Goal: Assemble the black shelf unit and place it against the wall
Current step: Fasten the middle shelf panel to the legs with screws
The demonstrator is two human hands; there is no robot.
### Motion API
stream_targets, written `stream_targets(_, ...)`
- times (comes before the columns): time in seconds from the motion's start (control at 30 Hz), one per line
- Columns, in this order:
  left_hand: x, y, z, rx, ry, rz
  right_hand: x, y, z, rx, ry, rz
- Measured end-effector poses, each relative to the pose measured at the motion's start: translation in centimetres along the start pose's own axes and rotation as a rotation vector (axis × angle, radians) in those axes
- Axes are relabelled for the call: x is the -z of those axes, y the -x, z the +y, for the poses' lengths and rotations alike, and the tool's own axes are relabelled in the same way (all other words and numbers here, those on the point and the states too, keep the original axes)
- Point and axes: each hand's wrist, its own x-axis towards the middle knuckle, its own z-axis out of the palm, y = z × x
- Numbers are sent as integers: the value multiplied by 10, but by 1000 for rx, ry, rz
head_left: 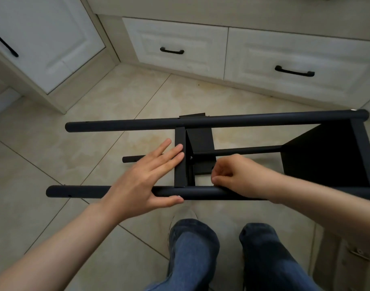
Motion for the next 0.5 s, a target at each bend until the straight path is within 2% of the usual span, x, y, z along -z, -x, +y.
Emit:
stream_targets(0.1,-2,2,1,-2,96,-3,4,-7,1,-34,-21,-91)
stream_targets(0.27,-4,8,4,-3,80,-14,-4,-20,-3,-8,-17,-163)
stream_targets(0.5,-8,17,12,-17,94,15,-19,-37,-10,73,-308,-250)
